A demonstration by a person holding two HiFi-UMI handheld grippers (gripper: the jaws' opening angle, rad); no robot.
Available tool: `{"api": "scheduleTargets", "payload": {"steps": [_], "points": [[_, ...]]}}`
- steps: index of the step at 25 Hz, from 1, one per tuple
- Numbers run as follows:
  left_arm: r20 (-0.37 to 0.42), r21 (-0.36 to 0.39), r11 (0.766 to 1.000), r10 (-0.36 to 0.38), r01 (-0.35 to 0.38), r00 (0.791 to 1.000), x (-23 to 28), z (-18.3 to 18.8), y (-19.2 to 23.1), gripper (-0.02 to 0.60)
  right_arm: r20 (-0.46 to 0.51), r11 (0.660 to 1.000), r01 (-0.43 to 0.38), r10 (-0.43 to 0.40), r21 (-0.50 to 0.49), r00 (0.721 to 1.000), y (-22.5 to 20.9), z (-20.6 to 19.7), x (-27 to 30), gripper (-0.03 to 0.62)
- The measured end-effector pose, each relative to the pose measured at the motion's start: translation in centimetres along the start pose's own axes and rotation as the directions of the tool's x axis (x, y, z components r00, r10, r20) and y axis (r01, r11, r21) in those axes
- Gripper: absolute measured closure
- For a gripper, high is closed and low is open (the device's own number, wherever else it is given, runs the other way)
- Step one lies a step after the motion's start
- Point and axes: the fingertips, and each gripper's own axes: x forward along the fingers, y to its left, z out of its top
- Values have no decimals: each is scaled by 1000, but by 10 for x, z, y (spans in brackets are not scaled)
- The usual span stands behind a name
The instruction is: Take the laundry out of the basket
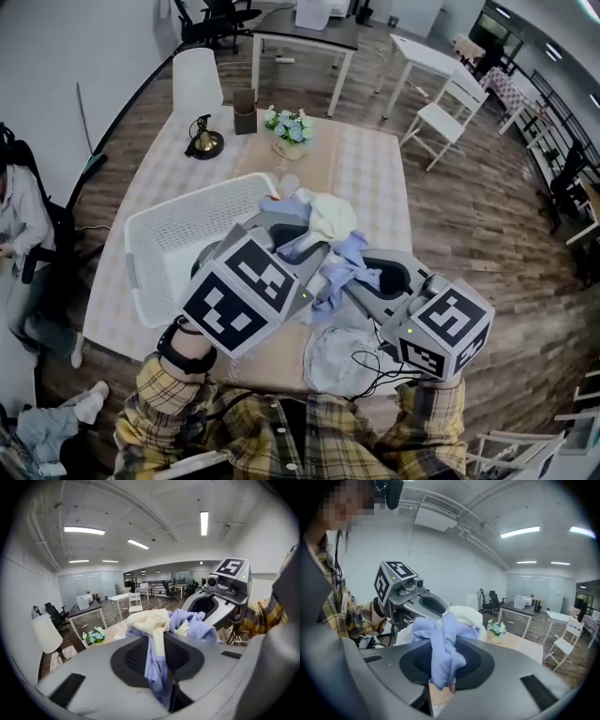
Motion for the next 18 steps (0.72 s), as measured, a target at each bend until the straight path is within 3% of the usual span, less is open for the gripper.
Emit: {"api": "scheduleTargets", "payload": {"steps": [9, 18], "points": [[129, -1, 997, -81, 82, 988, 62, 77, -110, 503, 43, 986, 164, -165, 32, 985, -42, -38, -137, 497], [175, 65, 967, -255, 247, 951, 120, 124, -208, 505, 21, 931, 348, -352, 105, 936, -69, -87, -242, 497]]}}
